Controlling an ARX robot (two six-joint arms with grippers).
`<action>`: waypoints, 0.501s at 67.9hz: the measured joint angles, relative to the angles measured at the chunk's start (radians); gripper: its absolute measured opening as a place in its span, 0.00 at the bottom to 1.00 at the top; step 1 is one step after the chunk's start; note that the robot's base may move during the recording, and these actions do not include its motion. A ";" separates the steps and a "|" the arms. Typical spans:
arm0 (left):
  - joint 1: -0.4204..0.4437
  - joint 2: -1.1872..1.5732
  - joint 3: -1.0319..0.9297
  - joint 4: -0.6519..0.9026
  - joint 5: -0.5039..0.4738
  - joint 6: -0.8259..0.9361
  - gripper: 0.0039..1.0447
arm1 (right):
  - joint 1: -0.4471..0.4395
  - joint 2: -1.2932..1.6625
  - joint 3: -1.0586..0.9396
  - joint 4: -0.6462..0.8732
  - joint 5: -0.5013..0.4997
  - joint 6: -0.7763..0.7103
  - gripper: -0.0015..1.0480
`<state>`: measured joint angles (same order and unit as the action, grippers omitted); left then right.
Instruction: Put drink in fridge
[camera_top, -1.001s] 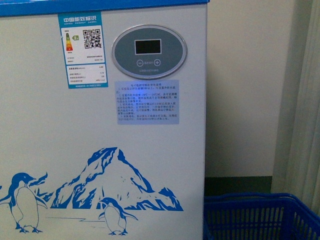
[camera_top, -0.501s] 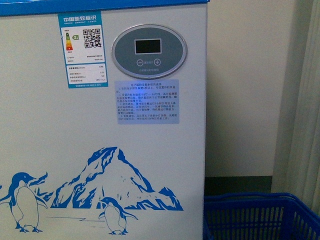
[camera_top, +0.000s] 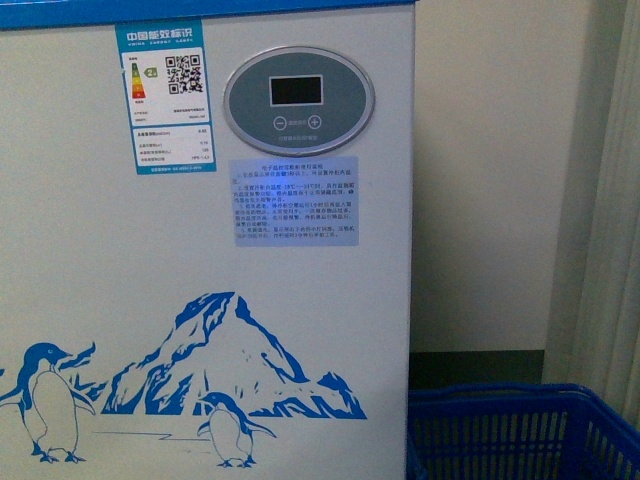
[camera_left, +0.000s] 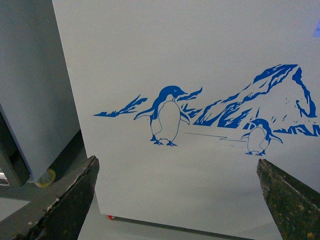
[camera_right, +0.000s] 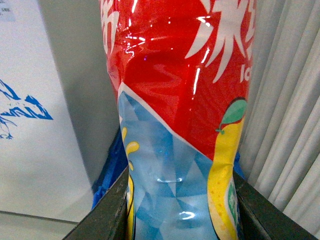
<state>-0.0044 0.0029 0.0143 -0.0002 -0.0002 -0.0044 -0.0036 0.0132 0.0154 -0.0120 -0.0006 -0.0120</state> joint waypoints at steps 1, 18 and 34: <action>0.000 0.000 0.000 0.000 0.000 0.000 0.92 | 0.000 0.000 0.000 0.000 0.000 0.000 0.39; 0.000 0.000 0.000 0.000 0.000 0.000 0.92 | 0.000 0.000 0.000 0.000 0.000 0.000 0.39; 0.000 0.000 0.000 0.000 -0.001 0.000 0.92 | 0.000 0.000 0.000 -0.002 0.000 0.000 0.39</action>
<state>-0.0044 0.0029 0.0143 -0.0002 -0.0010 -0.0044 -0.0036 0.0132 0.0154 -0.0135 -0.0006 -0.0116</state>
